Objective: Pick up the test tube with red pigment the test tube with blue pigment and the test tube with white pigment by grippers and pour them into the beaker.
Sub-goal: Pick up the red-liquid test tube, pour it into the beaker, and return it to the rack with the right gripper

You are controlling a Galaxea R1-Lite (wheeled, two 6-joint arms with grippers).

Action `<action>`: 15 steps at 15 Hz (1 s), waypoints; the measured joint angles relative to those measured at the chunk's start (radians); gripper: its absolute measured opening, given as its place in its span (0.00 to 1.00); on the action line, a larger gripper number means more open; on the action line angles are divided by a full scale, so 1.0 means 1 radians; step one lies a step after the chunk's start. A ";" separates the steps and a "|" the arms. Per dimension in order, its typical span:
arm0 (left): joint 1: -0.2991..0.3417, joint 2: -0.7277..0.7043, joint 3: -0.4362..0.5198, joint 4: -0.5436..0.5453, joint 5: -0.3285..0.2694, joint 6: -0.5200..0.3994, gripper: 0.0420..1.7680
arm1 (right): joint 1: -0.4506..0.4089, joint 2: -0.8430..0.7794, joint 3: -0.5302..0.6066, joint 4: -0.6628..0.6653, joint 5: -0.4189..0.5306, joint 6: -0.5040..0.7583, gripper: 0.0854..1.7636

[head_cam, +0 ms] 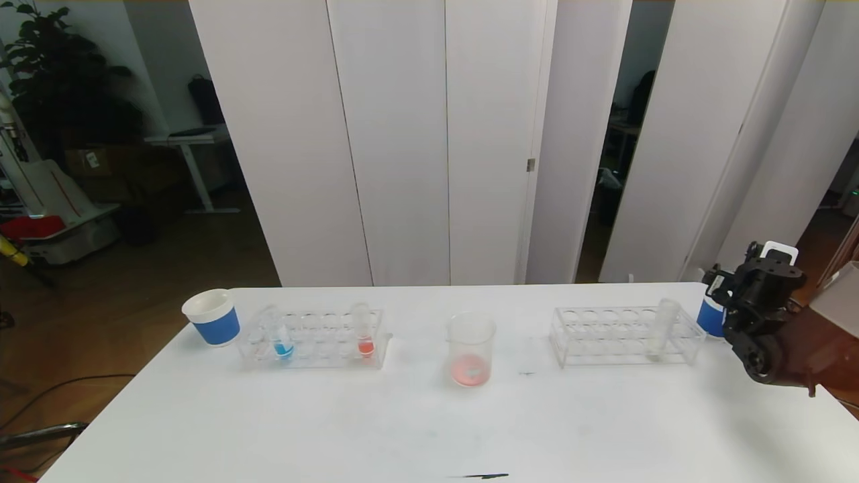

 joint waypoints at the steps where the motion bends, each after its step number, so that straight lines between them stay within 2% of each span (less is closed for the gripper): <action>1: 0.000 0.000 0.000 0.000 0.000 0.000 0.99 | 0.003 -0.027 0.014 0.003 0.004 -0.001 0.99; 4: 0.000 0.000 0.000 0.000 0.000 0.000 0.99 | 0.013 -0.165 0.081 0.050 0.031 -0.007 0.99; 8: 0.000 0.000 0.000 0.000 0.000 0.000 0.99 | 0.025 -0.459 0.220 0.158 0.123 -0.009 0.99; 15: 0.000 0.000 0.000 0.000 0.000 0.000 0.99 | 0.031 -1.081 0.578 0.386 0.317 -0.007 0.99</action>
